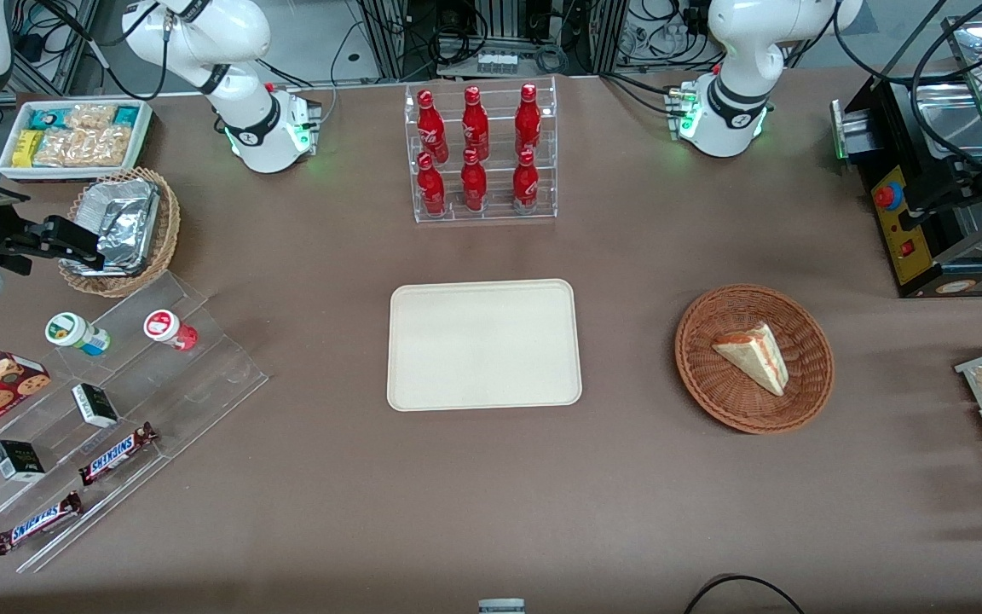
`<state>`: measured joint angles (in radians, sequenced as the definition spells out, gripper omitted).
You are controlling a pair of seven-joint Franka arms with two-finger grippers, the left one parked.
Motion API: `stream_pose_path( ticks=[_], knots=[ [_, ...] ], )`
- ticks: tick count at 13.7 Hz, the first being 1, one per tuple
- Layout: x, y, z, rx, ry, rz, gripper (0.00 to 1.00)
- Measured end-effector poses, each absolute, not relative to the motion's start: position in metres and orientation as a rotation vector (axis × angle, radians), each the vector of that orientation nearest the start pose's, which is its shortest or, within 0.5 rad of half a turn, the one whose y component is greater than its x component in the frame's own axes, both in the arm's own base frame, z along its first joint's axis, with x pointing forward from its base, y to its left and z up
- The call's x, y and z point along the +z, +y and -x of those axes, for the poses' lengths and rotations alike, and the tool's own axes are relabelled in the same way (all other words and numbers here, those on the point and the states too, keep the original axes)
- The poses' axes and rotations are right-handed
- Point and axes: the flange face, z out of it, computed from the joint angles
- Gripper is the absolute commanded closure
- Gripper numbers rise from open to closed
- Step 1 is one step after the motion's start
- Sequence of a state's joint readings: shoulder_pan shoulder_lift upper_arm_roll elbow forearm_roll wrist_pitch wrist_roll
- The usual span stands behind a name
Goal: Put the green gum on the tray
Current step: 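Move the right gripper toward the green-and-white gum bottle on the acrylic rack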
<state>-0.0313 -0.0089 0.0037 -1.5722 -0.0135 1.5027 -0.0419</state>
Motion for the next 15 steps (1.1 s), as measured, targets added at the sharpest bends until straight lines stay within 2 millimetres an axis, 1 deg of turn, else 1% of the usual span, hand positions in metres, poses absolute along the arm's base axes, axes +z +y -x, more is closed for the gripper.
stream_pose_path(
  ticks=[5, 8, 10, 11, 13, 15],
  knots=[
    [0.621, -0.017, -0.544, 0.103, -0.020, 3.151, 0.00],
    [0.613, -0.019, -0.546, 0.125, -0.029, 3.149, 0.00],
    [0.598, -0.024, -0.550, 0.135, -0.136, 3.142, 0.00],
    [0.588, -0.030, -0.551, 0.134, -0.211, 3.135, 0.00],
    [0.569, -0.047, -0.554, 0.131, -0.340, 3.118, 0.00],
    [0.551, -0.062, -0.556, 0.110, -0.523, 3.090, 0.00]
  ],
)
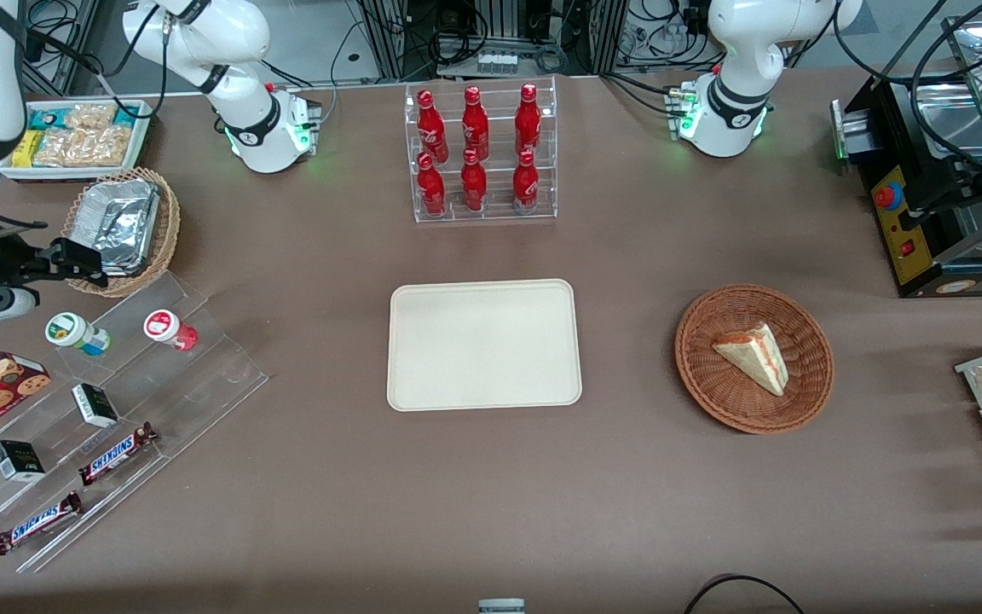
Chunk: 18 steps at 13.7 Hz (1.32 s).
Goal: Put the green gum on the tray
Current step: 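Move the right gripper toward the green-and-white gum bottle on the acrylic rack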
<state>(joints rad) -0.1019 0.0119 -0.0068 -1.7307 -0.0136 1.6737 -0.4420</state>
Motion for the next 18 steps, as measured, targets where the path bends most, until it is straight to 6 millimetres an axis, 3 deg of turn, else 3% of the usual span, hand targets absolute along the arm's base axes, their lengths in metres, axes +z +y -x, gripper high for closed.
stream_pose_path(
  ticks=[6, 14, 18],
  knots=[
    [0.508, -0.117, -0.550, 0.064, -0.881, 3.008, 0.00],
    [0.470, -0.169, -0.535, 0.028, -0.929, 3.004, 0.00],
    [0.447, -0.181, -0.529, 0.003, -0.952, 3.009, 0.00]
  ],
)
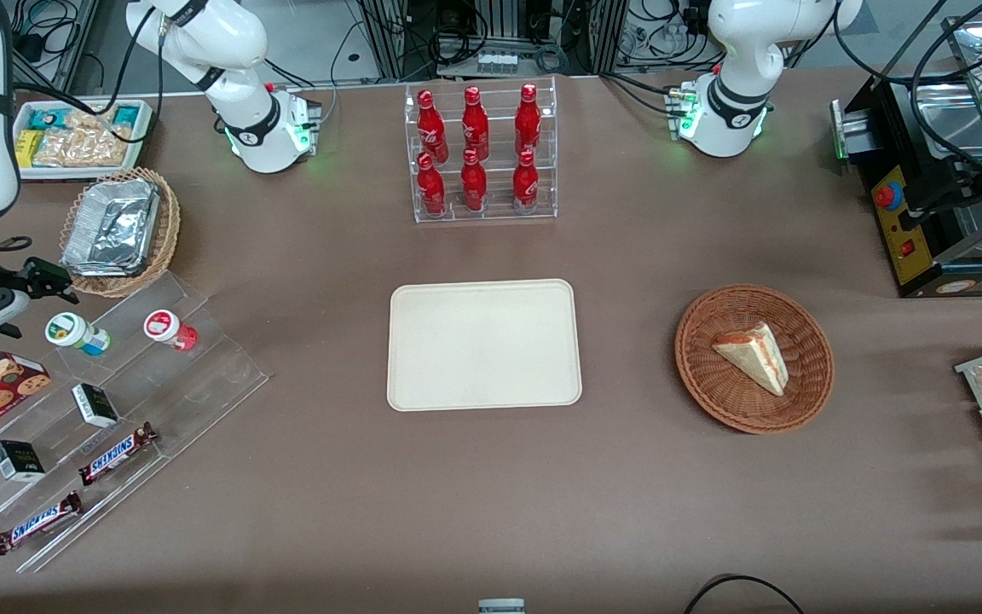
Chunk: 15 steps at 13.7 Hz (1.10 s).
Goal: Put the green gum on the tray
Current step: 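Move the right gripper toward the green-and-white gum bottle on the acrylic rack, then lower the right gripper around the green gum bottle and close it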
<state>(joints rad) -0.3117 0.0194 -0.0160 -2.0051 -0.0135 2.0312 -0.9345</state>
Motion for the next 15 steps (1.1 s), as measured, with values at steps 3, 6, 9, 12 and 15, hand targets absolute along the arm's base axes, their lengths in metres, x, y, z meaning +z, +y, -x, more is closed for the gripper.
stream_pose_path(
  ticks=[3, 6, 9, 12, 15],
  knots=[
    [0.431, -0.186, -0.525, -0.023, -0.971, 3.015, 0.00],
    [0.420, -0.190, -0.524, -0.044, -1.011, 3.013, 0.00],
    [0.409, -0.191, -0.526, -0.051, -1.038, 3.008, 0.00],
    [0.401, -0.193, -0.526, -0.045, -1.037, 3.006, 0.00],
    [0.393, -0.199, -0.527, -0.040, -1.052, 2.999, 0.00]
  ],
)
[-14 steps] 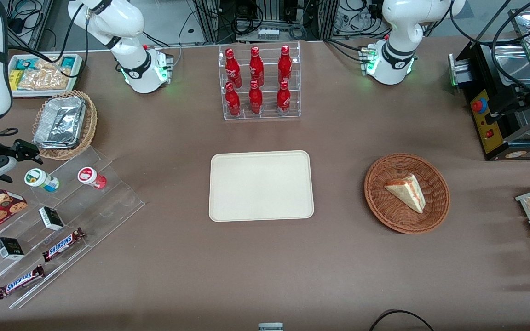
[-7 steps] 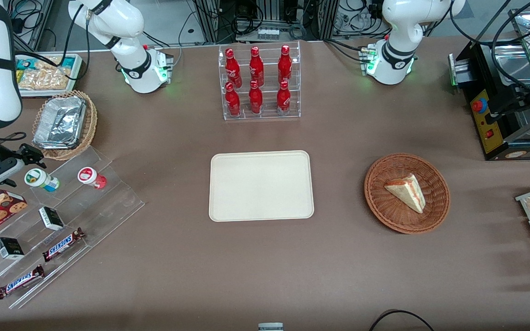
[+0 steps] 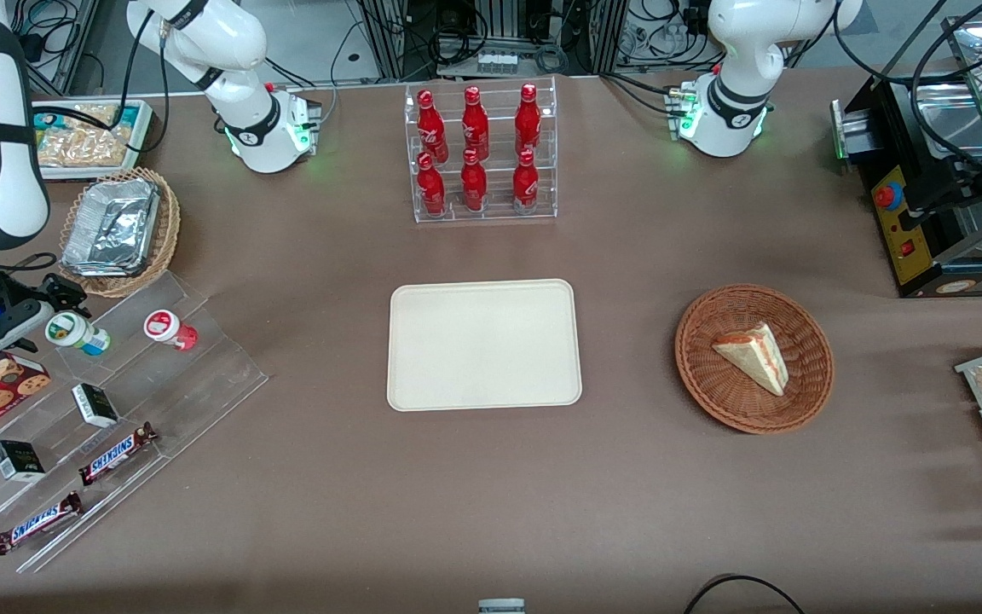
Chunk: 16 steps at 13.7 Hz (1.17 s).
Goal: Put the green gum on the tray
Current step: 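Lower the right gripper around the green gum bottle and close it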
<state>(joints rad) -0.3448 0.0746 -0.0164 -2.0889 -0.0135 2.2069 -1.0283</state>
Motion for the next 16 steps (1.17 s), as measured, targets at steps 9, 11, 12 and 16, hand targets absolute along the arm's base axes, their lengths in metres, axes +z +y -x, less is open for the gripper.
stream_pose_path(
  ticks=[9, 11, 12, 16],
  knots=[
    [0.375, -0.201, -0.529, -0.018, -1.077, 2.979, 1.00],
    [0.375, -0.200, -0.529, -0.016, -1.081, 2.976, 1.00],
    [0.377, -0.198, -0.529, -0.008, -1.084, 2.970, 1.00],
    [0.432, -0.174, -0.538, 0.076, -1.046, 2.938, 1.00]
  ],
)
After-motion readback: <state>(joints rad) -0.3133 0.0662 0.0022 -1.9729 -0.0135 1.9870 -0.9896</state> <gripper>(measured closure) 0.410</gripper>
